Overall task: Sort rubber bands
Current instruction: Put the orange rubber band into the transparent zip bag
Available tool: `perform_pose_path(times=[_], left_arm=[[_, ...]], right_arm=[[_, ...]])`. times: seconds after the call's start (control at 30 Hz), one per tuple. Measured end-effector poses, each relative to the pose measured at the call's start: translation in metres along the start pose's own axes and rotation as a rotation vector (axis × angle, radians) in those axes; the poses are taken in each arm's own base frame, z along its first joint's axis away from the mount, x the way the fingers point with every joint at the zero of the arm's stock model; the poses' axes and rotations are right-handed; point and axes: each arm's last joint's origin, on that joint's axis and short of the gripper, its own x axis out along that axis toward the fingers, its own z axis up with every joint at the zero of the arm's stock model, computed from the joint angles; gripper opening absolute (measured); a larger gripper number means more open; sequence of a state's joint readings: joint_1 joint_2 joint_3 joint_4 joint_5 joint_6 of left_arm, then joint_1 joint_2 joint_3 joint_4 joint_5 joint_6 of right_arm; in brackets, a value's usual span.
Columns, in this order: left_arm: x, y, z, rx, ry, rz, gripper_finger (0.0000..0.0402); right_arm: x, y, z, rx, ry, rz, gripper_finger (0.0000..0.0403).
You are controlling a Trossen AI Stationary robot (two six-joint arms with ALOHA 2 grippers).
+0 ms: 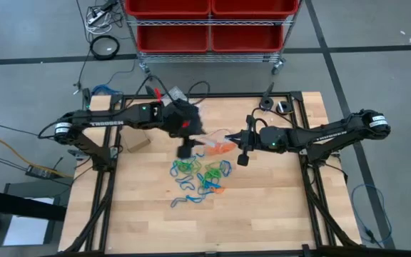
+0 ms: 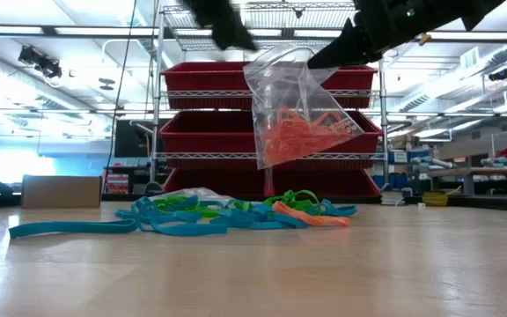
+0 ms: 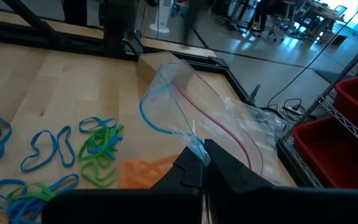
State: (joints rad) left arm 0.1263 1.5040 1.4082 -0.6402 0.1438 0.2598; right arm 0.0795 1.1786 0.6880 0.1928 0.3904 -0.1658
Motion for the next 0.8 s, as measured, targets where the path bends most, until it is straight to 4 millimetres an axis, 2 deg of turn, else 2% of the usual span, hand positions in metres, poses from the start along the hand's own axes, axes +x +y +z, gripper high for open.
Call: perform_pose_path(times=[0.13, 0.2, 0.33, 0.5, 0.6, 0.8], left_arm=[[-0.011, -0.022, -0.013, -0.008, 0.117, -0.165, 0.0187], [-0.007, -0.038, -0.022, -0.022, 0.168, -0.294, 0.0184], [0.018, -0.072, -0.042, 0.022, 0.174, -0.404, 0.0176], [0.061, -0.102, -0.076, 0.059, -0.013, -0.432, 0.0170], [0.080, -0.107, -0.093, 0.011, -0.185, -0.423, 0.0170], [0.122, -0.093, -0.137, -0.214, -0.187, -0.405, 0.0170]], right_arm=[[0.000, 0.000, 0.000, -0.001, 0.003, 0.001, 0.0000], [0.000, 0.000, 0.000, 0.003, 0.003, 0.001, 0.0000], [0.000, 0.001, 0.000, 0.004, -0.001, 0.005, 0.0000], [-0.001, 0.002, 0.001, 0.008, -0.010, 0.009, 0.0000], [-0.001, 0.002, 0.001, 0.009, -0.011, 0.008, 0.0000], [-0.001, 0.002, 0.002, 0.013, -0.021, 0.007, 0.0000]])
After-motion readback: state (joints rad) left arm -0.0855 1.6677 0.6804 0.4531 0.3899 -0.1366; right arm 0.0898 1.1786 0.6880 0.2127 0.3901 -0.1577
